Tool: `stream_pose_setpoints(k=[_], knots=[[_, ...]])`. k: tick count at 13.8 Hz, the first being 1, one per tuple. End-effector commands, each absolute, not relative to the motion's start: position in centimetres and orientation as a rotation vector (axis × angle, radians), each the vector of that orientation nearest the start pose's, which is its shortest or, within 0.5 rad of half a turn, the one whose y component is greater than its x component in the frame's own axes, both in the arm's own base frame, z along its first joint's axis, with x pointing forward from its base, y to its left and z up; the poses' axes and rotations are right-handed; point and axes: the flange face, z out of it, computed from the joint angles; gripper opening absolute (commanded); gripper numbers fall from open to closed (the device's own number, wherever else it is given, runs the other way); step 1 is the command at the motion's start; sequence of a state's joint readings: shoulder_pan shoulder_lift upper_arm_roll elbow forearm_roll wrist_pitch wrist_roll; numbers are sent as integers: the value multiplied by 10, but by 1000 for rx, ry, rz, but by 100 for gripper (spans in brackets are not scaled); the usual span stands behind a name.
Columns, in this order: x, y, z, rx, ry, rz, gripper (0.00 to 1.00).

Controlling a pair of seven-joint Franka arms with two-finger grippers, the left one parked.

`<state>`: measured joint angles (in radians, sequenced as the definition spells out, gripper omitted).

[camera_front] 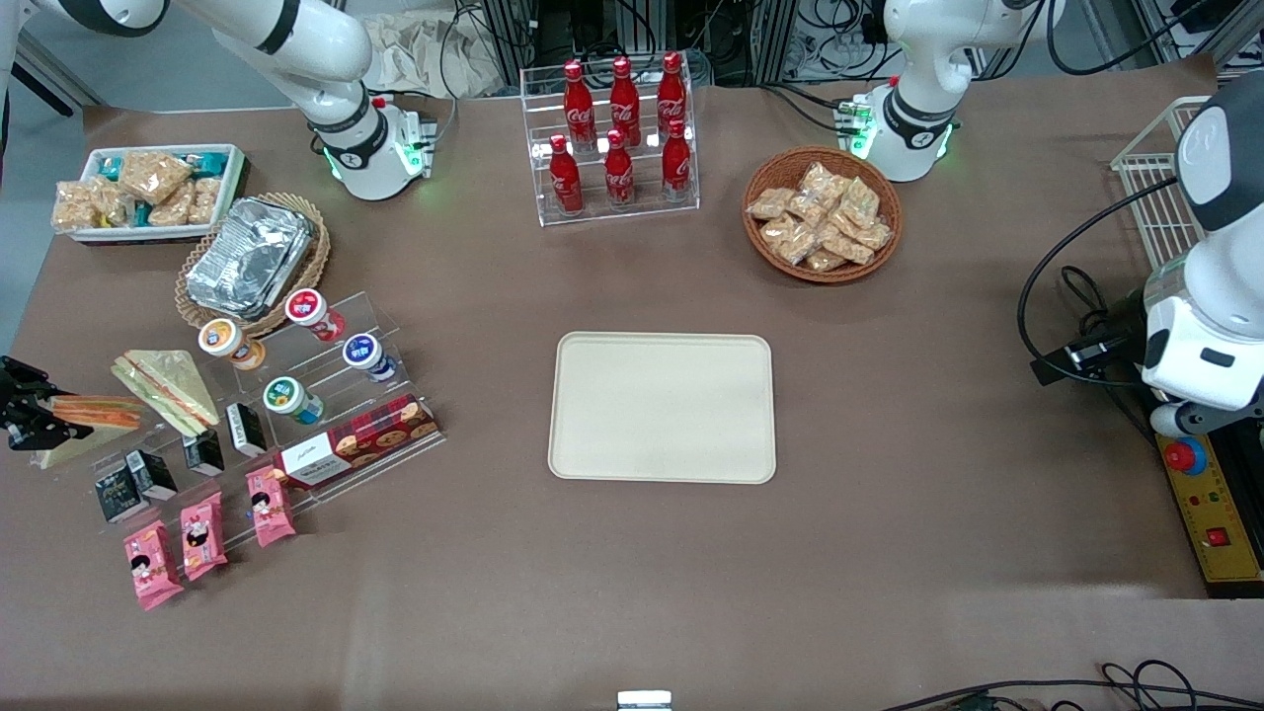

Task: Place sandwich on tray
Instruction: 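Lower the right gripper and close it on a wrapped triangle sandwich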

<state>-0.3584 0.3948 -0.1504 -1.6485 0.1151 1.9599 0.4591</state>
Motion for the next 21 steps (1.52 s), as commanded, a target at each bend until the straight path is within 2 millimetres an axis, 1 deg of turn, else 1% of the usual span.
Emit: stream_pose_setpoints(k=[1,2,3,6,9,11,12,13,14,15,16,17,19,20,21], knots=[[586,-304,391,-2744,1414,71,35],[586,-306,392,-2772,1353,66,22],[585,-307,393,-2785,1325,61,15],[588,-303,397,-2798,1304,50,15],[596,-300,417,-2823,1271,9,17],[594,-298,428,-2822,1261,34,18],[596,-298,436,-2827,1252,32,22],[598,-299,443,-2838,1223,29,22],[599,-296,447,-2861,1163,28,22],[600,-290,448,-2885,1082,40,21],[602,-287,451,-2890,1042,42,21],[606,-283,458,-2900,986,39,21],[615,-258,470,-2905,902,75,20],[618,-254,477,-2910,880,59,20],[624,-245,481,-2915,846,41,20]])
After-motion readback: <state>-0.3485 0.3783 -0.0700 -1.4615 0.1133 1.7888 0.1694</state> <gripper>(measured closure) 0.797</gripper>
